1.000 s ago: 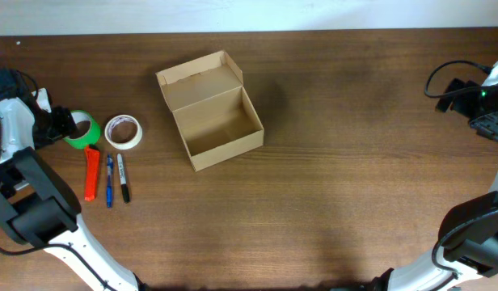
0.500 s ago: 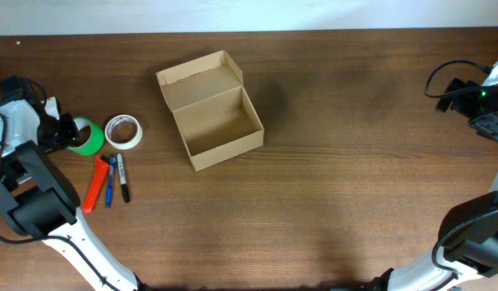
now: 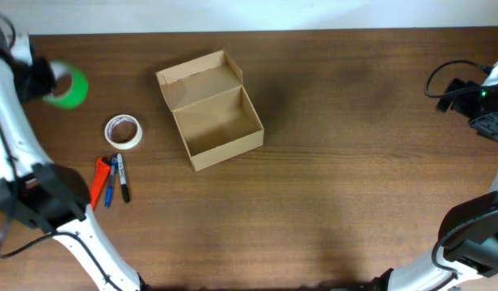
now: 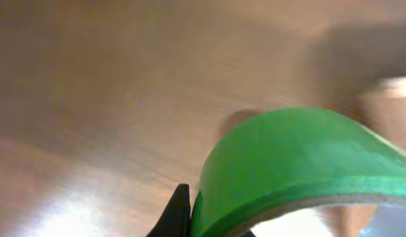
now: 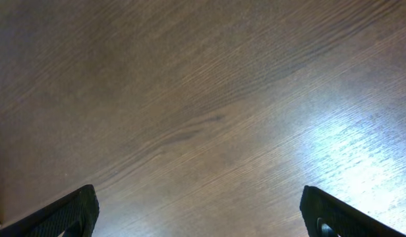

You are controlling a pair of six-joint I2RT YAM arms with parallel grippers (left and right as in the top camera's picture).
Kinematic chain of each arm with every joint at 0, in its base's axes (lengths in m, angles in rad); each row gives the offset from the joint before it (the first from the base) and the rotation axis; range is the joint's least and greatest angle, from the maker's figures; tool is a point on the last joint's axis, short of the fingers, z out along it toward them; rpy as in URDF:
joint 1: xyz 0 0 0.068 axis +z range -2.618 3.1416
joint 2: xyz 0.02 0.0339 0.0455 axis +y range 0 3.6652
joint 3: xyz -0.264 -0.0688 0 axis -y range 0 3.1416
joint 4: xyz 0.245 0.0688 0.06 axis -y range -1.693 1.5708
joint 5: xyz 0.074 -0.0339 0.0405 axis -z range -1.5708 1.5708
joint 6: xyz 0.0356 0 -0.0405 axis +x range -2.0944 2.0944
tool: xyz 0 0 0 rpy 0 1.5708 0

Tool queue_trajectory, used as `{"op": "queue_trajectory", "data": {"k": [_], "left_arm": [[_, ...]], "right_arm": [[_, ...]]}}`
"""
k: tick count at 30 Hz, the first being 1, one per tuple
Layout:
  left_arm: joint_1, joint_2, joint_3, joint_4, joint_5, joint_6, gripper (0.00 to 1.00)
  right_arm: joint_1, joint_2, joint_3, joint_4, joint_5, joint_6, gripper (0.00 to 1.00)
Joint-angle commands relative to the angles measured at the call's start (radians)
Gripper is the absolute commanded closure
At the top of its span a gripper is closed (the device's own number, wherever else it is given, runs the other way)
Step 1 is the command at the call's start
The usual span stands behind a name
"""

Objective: Pack container
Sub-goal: 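Carry the green tape roll with the left gripper into the box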

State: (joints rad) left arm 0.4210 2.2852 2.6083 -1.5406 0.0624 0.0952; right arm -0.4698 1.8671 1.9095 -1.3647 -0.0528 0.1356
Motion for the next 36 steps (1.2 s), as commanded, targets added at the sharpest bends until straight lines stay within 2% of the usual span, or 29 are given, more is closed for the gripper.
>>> {"op": "queue_trajectory", "data": {"k": [1,4,8,12,15,21,27,36], "left_arm": [[-0.132,-0.037,0.23,-0.117,0.074,0.085,0.98],[-0.256,-0.055,0.27,-0.146,0.079,0.12,0.98],[-0.458,-0.062,0.27,-0.146,-0.003,0.183,0.99],[-0.65,-0.059,0.232,-0.146,-0.019,0.291,0.99],[-0.735,-0.059,0.179,-0.146,-0.066,0.317,0.98],[-0.783,-0.058,0.004,-0.108,-0.059,0.356,0.99],[-0.767,-0.058,-0.211,0.047,-0.062,0.354,0.98],[-0.744,-0.058,-0.413,0.228,-0.059,0.34,0.98]], "right_arm": [[-0.003,-0.018,-0.005,0.0,0.005,0.008,0.01],[-0.003,-0.018,-0.005,0.0,0.005,0.008,0.01],[-0.003,-0.018,-0.005,0.0,0.005,0.008,0.01],[-0.003,-0.018,-0.005,0.0,0.005,0.008,0.01],[-0.003,-0.018,-0.005,0.0,0.005,0.008,0.01],[-0.003,-0.018,-0.005,0.0,0.005,0.008,0.01],[-0.003,-0.018,-0.005,0.0,0.005,0.008,0.01],[-0.003,-0.018,-0.005,0.0,0.005,0.008,0.01]]}}
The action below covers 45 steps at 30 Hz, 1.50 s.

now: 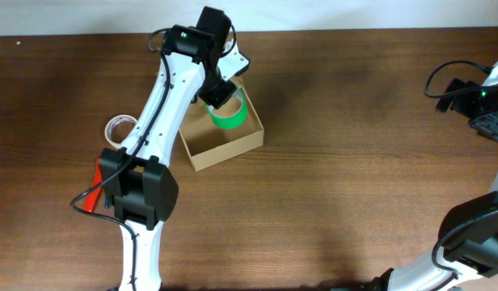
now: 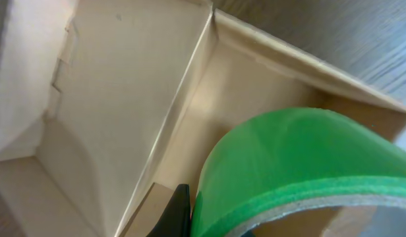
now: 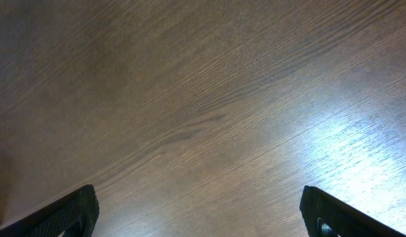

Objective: Pack container
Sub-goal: 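Carry the green tape roll with the left gripper into the box, then release the green tape in the box and withdraw the left gripper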

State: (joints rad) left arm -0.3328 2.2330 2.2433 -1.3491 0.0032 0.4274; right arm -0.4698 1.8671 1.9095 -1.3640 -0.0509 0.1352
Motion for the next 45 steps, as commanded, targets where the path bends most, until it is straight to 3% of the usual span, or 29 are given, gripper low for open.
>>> {"op": "queue_trajectory", "data": {"k": [1,25,45], "left_arm": [[0.01,-0.002,-0.061,0.05,0.001,0.007,0.98],[0.008,0.125,-0.09,0.22,0.053,-0.075,0.98],[-0.001,0.195,-0.09,0.219,0.064,-0.098,0.98]], "right_arm": [[-0.003,-0.018,-0.005,0.0,0.003,0.008,0.01],[-0.003,-0.018,-0.005,0.0,0.003,0.008,0.01],[-0.003,-0.018,-0.005,0.0,0.003,0.008,0.01]]}}
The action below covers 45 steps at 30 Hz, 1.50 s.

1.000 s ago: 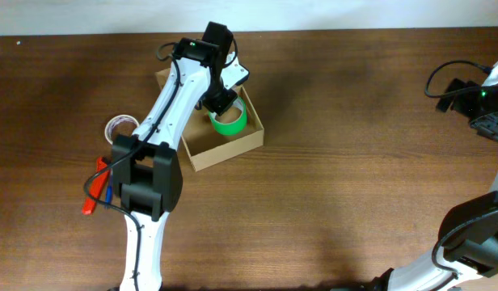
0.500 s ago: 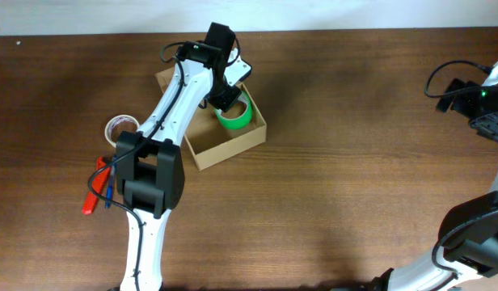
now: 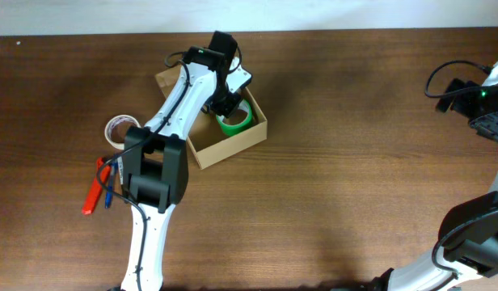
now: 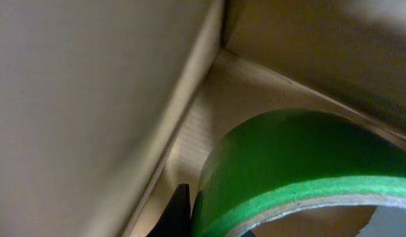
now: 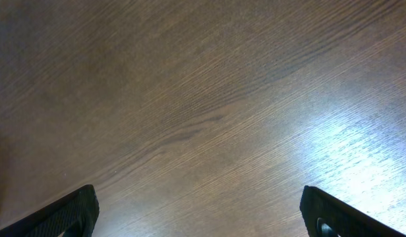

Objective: Pack container
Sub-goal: 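Release the green tape in the box and withdraw the left gripper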

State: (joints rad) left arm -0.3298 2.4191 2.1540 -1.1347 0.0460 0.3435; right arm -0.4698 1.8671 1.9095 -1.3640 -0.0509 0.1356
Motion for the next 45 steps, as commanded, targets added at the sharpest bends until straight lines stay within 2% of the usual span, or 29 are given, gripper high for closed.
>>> {"op": "queue_trajectory", "data": {"k": [1,4,5,9,10,18,23,25,28,31,37,41,44,45], "left_arm": [[-0.004,0.009,-0.001,0.006,0.02,-0.014,0.98],[-0.004,0.009,-0.001,0.005,0.021,-0.014,0.96],[-0.004,0.009,-0.001,0.006,0.021,-0.014,0.92],[-0.004,0.008,0.005,0.0,0.021,-0.034,0.61],[-0.004,0.008,0.008,-0.003,0.021,-0.038,0.59],[-0.014,0.008,0.115,-0.097,0.021,-0.04,0.59],[-0.026,0.008,0.312,-0.253,0.017,-0.04,0.59],[-0.029,0.008,0.464,-0.363,0.008,-0.04,0.59],[-0.029,0.008,0.622,-0.51,-0.09,-0.04,0.59],[-0.018,-0.016,0.663,-0.55,-0.128,-0.109,0.59],[0.039,-0.175,0.57,-0.537,-0.145,-0.116,0.59],[0.114,-0.455,0.296,-0.458,-0.189,-0.128,0.53],[0.182,-0.678,0.063,-0.376,-0.291,-0.17,0.42],[0.214,-0.749,-0.011,-0.353,-0.303,-0.175,0.41]], "right_arm": [[-0.003,-0.018,-0.005,0.0,0.003,0.008,0.01],[-0.003,-0.018,-0.005,0.0,0.003,0.008,0.01],[-0.003,-0.018,-0.005,0.0,0.003,0.008,0.01],[-0.003,-0.018,-0.005,0.0,0.003,0.008,0.01],[-0.003,-0.018,-0.005,0.0,0.003,0.008,0.01],[-0.003,-0.018,-0.005,0.0,0.003,0.008,0.01],[-0.003,-0.018,-0.005,0.0,0.003,0.008,0.01],[-0.003,-0.018,-0.005,0.0,0.003,0.008,0.01],[-0.003,-0.018,-0.005,0.0,0.003,0.008,0.01],[-0.003,-0.018,-0.005,0.0,0.003,0.008,0.01],[-0.003,-0.018,-0.005,0.0,0.003,0.008,0.01],[-0.003,-0.018,-0.005,0.0,0.003,0.008,0.01],[-0.003,-0.018,-0.005,0.0,0.003,0.008,0.01],[-0.003,-0.018,-0.005,0.0,0.003,0.008,0.01]]}}
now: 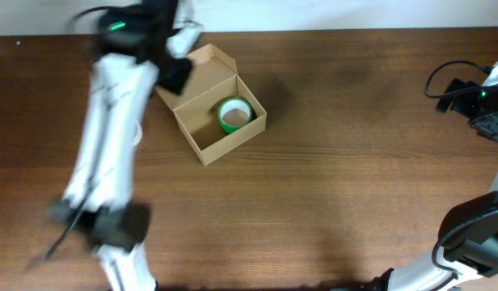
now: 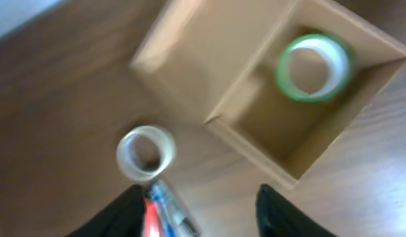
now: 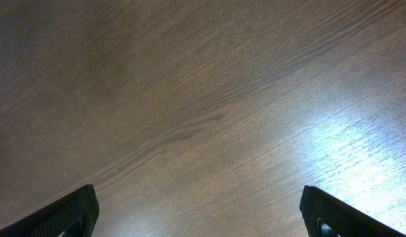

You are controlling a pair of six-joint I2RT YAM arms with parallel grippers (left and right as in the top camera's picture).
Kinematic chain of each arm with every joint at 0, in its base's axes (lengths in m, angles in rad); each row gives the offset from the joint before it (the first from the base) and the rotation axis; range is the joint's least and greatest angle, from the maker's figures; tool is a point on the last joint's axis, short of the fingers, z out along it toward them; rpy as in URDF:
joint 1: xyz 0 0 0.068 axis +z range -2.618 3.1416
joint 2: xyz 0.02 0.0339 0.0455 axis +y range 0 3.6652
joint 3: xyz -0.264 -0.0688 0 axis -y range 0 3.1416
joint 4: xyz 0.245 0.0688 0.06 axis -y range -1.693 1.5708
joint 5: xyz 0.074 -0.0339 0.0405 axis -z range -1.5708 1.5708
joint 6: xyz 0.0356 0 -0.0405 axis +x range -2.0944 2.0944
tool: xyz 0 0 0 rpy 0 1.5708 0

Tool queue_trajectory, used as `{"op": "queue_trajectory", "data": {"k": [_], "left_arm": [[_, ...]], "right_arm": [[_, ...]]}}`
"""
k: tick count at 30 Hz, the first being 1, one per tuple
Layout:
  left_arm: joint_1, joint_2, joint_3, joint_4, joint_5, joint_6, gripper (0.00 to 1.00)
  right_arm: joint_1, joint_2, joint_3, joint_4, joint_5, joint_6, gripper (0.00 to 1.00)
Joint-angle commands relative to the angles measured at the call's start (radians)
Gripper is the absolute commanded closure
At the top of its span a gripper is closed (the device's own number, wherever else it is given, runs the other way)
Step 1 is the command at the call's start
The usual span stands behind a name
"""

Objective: Pack container
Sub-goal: 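Release the green tape in the box and withdraw the left gripper, then grasp the white masking tape roll with the left gripper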

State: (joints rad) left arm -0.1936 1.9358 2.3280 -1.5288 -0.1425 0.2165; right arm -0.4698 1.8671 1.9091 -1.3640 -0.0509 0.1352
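The open cardboard box (image 1: 202, 139) sits left of the table's middle, its lid folded back. A green tape roll (image 1: 234, 113) lies flat in the box's right corner, also seen in the left wrist view (image 2: 313, 58). My left gripper (image 2: 203, 214) is open and empty, high above the table to the left of the box; its arm is blurred in the overhead view. A clear tape roll (image 2: 145, 153) and some pens (image 2: 165, 209) lie on the table below it. My right gripper (image 3: 202, 214) is open over bare wood at the far right.
The box's folded-back lid (image 1: 202, 66) juts toward the far edge. A black cable and the right arm's base (image 1: 475, 101) sit at the right edge. Wooden table (image 1: 354, 178) stretches between the box and the right arm.
My left gripper was down in the box, shut on the green tape roll. Now it is open, out of the box and up to the left; the roll lies in the box.
My left gripper held the green roll at the table's far left. Then it held the roll over the box, then low inside it. Now the roll rests in the box and the gripper is open and away. The right arm has stayed still throughout.
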Motion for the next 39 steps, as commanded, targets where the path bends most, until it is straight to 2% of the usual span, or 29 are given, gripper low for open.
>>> {"op": "queue_trajectory", "data": {"k": [1,6,10,13,25,31,39], "left_arm": [[0.115,-0.324,-0.248,0.058,-0.104,-0.05,0.41],[0.298,-0.428,-0.48,0.104,0.01,-0.07,0.41],[0.399,-0.382,-0.656,0.245,0.029,-0.07,0.41],[0.441,-0.315,-0.716,0.324,0.08,-0.07,0.43],[0.47,0.023,-0.72,0.477,0.098,-0.101,0.48],[0.47,0.112,-0.72,0.577,0.098,-0.12,0.48],[0.473,0.135,-0.72,0.697,0.102,-0.122,0.49]], "right_arm": [[-0.003,-0.018,-0.005,0.0,0.003,0.008,0.01],[-0.003,-0.018,-0.005,0.0,0.003,0.008,0.01],[-0.003,-0.018,-0.005,0.0,0.003,0.008,0.01],[-0.003,-0.018,-0.005,0.0,0.003,0.008,0.01],[-0.003,-0.018,-0.005,0.0,0.003,0.008,0.01],[-0.003,-0.018,-0.005,0.0,0.003,0.008,0.01],[-0.003,-0.018,-0.005,0.0,0.003,0.008,0.01]]}}
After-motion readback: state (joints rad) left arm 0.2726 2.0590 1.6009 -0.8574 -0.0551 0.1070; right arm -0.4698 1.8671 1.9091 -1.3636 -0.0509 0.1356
